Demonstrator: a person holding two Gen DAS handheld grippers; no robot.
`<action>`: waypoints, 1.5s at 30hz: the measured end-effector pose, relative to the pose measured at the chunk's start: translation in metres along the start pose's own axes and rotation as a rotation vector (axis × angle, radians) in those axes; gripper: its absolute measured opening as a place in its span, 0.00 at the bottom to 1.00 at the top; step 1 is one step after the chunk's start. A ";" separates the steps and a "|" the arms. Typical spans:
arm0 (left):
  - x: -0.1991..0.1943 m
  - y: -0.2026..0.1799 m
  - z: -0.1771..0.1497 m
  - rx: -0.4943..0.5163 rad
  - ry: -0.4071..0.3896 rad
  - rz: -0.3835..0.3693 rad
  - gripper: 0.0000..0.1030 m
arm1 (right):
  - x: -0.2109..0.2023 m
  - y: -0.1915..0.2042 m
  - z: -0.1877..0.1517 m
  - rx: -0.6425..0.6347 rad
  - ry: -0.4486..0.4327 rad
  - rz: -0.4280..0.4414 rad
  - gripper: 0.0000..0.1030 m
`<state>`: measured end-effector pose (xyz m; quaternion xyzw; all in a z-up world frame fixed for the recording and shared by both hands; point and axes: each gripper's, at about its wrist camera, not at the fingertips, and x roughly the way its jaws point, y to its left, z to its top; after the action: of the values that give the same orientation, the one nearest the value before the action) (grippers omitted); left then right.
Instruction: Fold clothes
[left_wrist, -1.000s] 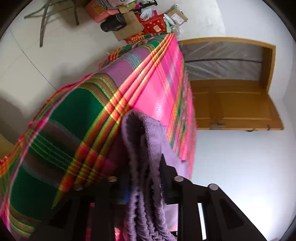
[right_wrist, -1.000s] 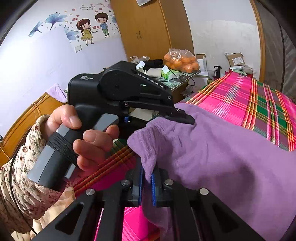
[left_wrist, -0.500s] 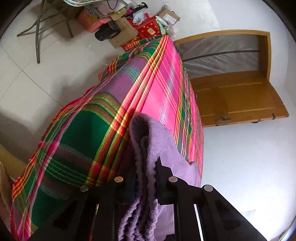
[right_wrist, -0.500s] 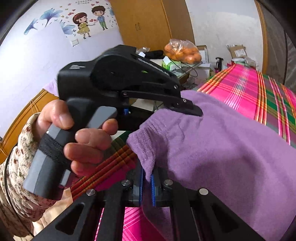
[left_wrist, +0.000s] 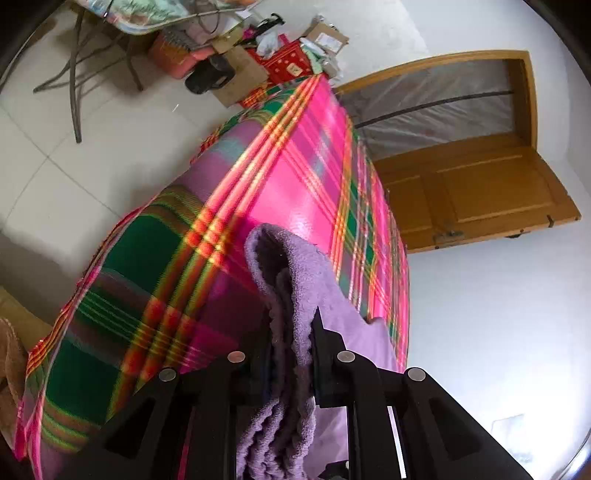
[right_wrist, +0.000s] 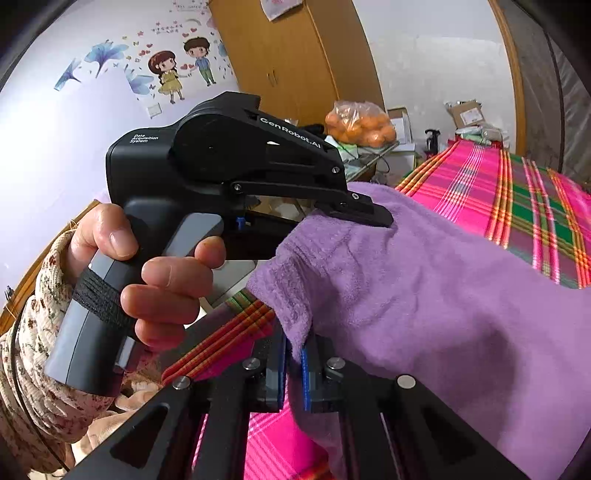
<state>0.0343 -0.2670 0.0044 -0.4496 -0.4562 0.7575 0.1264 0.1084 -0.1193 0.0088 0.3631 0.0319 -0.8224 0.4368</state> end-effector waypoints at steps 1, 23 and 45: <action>-0.002 -0.004 -0.002 0.011 -0.004 0.004 0.16 | -0.005 0.001 -0.001 -0.004 -0.009 -0.002 0.06; 0.021 -0.121 -0.059 0.224 0.051 -0.093 0.16 | -0.129 -0.024 -0.033 0.041 -0.198 -0.074 0.06; 0.115 -0.199 -0.118 0.319 0.239 -0.129 0.16 | -0.198 -0.097 -0.084 0.237 -0.253 -0.199 0.06</action>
<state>0.0198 -0.0199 0.0781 -0.4802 -0.3401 0.7518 0.2976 0.1539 0.1091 0.0449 0.3009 -0.0845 -0.8986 0.3079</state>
